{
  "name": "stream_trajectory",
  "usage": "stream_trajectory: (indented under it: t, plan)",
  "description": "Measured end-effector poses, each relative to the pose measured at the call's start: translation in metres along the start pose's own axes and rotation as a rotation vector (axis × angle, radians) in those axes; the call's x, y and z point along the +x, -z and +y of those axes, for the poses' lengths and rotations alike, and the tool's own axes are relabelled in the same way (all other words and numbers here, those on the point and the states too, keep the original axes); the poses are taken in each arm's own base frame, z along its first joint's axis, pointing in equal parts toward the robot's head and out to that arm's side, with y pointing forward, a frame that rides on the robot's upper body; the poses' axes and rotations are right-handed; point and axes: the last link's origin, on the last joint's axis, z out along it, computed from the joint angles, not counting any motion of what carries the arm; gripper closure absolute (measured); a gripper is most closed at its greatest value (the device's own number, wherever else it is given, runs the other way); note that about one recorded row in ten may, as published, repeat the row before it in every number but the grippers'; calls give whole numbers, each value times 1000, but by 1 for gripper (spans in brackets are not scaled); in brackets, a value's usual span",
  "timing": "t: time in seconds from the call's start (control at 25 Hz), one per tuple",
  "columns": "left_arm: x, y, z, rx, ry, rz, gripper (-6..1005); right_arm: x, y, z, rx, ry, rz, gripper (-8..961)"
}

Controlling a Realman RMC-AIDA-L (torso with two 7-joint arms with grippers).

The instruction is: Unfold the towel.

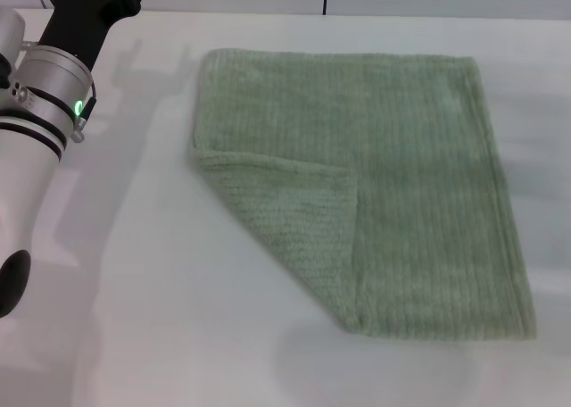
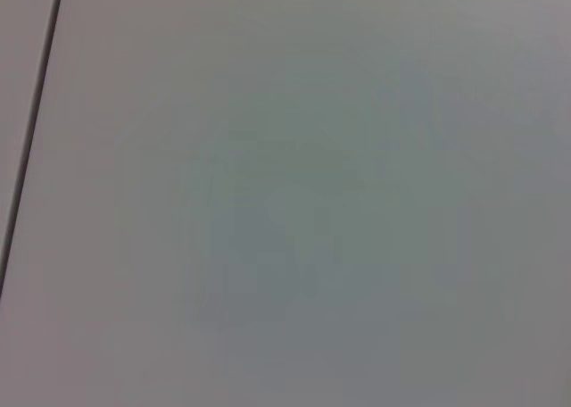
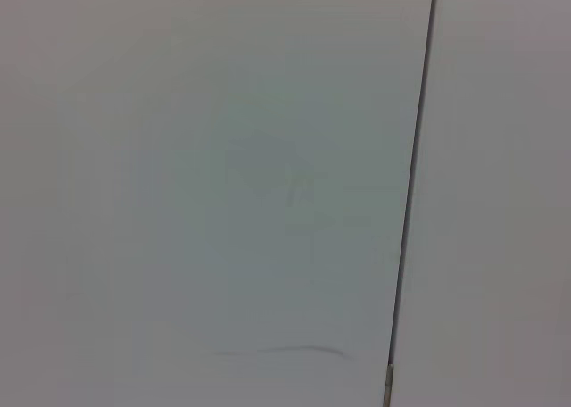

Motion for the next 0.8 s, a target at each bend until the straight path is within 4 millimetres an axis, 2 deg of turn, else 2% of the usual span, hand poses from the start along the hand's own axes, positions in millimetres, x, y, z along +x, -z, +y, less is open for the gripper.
stream_trajectory:
  t: [0.8]
  plan:
    - [-4, 4, -5, 20, 1, -15, 191, 0, 0, 4, -12, 2, 0, 272]
